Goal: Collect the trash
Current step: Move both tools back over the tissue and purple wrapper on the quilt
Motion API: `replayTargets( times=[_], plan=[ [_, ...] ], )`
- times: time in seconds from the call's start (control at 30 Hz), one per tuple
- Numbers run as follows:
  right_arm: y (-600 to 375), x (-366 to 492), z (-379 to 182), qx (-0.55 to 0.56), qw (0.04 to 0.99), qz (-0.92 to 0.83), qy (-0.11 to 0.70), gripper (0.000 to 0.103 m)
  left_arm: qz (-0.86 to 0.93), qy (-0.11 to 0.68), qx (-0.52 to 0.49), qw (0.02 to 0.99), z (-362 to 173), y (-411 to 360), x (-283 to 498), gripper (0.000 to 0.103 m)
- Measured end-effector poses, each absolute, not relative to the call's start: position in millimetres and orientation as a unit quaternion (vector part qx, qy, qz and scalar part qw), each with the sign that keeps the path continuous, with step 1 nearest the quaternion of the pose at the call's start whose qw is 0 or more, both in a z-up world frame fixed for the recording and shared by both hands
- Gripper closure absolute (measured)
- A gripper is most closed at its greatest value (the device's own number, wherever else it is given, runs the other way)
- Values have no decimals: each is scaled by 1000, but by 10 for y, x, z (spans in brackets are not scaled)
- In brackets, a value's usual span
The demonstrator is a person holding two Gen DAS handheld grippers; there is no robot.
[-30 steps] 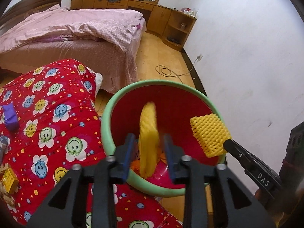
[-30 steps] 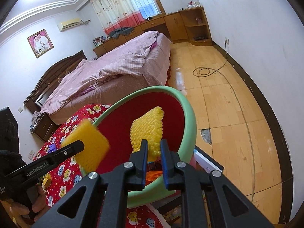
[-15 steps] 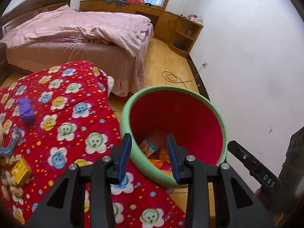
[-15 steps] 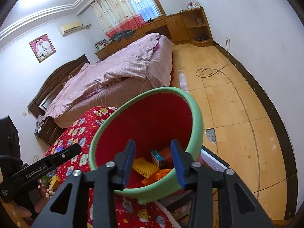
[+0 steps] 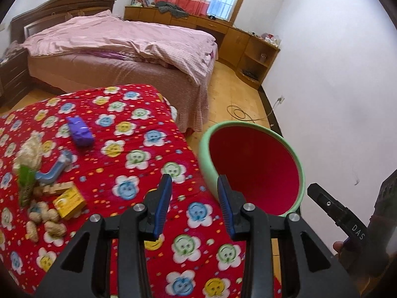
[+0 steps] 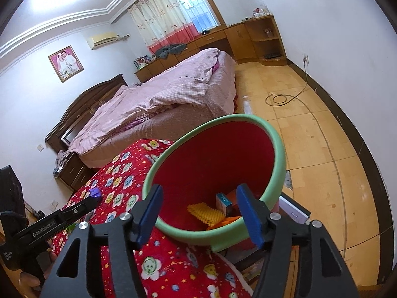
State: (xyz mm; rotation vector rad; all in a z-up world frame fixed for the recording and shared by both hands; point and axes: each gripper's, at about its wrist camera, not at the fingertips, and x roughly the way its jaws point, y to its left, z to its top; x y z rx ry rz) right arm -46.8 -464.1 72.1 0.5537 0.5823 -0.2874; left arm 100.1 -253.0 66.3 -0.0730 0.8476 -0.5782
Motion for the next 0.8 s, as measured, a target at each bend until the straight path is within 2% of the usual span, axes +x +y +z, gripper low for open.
replayTargets(
  times=[0.23, 0.5, 0.8],
  plan=[
    [-4416, -429, 764, 258, 914, -118, 289, 35, -250, 397, -52, 882, 710, -2142, 917, 65],
    [-4064, -332, 826, 244, 920, -92, 294, 27, -213, 387, -72, 894, 779, -1667, 873, 65],
    [-3696, -137, 865, 224, 924, -62, 304, 25, -173, 372, -92, 907, 839, -1190, 864, 65]
  ],
)
